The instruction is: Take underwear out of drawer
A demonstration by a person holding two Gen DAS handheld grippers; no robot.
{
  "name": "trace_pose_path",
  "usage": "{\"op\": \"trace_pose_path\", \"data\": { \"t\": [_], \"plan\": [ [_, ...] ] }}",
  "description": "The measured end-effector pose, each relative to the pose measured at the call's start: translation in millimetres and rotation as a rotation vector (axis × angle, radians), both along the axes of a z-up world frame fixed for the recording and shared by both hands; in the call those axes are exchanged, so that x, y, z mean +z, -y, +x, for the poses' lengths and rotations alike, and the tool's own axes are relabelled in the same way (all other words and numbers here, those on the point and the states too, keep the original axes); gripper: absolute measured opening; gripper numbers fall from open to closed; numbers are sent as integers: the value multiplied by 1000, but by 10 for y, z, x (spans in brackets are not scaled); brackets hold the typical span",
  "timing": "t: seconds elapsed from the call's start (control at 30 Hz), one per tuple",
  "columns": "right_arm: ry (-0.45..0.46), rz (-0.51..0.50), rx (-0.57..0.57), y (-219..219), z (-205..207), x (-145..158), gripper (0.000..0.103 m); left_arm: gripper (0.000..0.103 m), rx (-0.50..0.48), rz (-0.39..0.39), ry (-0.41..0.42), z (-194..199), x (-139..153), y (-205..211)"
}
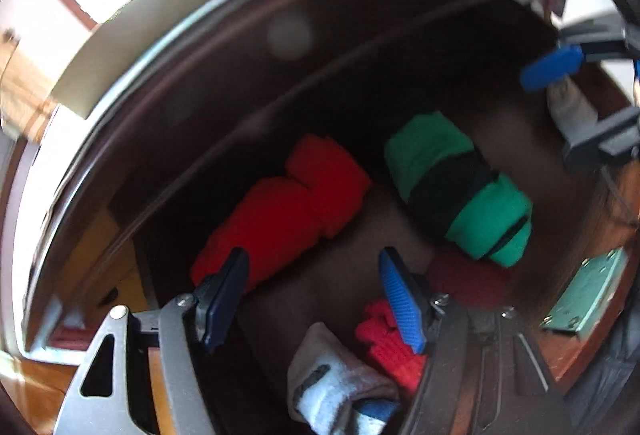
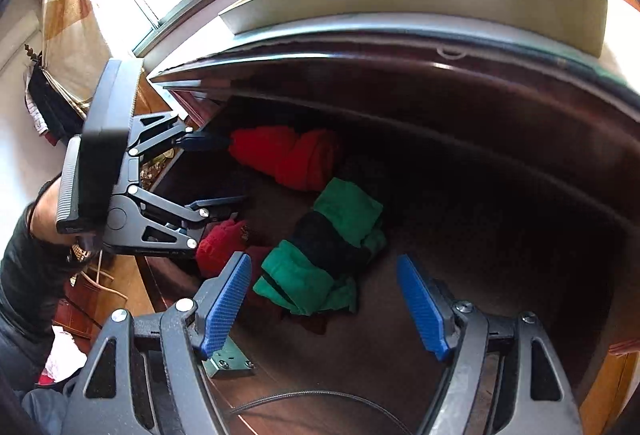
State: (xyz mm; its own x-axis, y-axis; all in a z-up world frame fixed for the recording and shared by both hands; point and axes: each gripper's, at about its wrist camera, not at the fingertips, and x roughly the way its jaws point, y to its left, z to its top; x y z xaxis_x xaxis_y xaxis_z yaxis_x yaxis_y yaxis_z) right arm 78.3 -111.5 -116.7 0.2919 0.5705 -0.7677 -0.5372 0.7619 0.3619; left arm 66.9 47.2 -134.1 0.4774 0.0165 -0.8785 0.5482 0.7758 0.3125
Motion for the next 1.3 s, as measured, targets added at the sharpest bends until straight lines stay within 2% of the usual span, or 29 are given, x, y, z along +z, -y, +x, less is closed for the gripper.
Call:
{"op": "trace_pose_path", "data": {
  "t": [0.3, 0.67, 0.93, 1.1, 1.13, 1.2, 1.3],
  "plan": [
    [-1, -3, -6, 6, 13, -67, 77, 67, -110, 147, -26, 70, -214, 144],
    [-11, -24, 24, -67, 6, -116, 77, 68, -121, 212, 6, 107, -382, 139],
    [-19, -28, 35, -89, -15, -150, 77, 75, -133, 228, 33, 57, -494, 220],
    [-33, -39, 50, -118, 10, -183, 77, 74, -134, 261, 43, -11, -568, 225],
    [-36, -40, 52, -123, 13, -190, 78, 73, -129, 263, 45, -19, -588, 239],
    [-45, -40, 57, -136, 2, -190, 78, 54, -113, 283, 64, 3, -644, 280],
    [-55, -38, 58, -136, 15, -187, 79, 39, -82, 285, 88, 12, -637, 266]
  ]
}}
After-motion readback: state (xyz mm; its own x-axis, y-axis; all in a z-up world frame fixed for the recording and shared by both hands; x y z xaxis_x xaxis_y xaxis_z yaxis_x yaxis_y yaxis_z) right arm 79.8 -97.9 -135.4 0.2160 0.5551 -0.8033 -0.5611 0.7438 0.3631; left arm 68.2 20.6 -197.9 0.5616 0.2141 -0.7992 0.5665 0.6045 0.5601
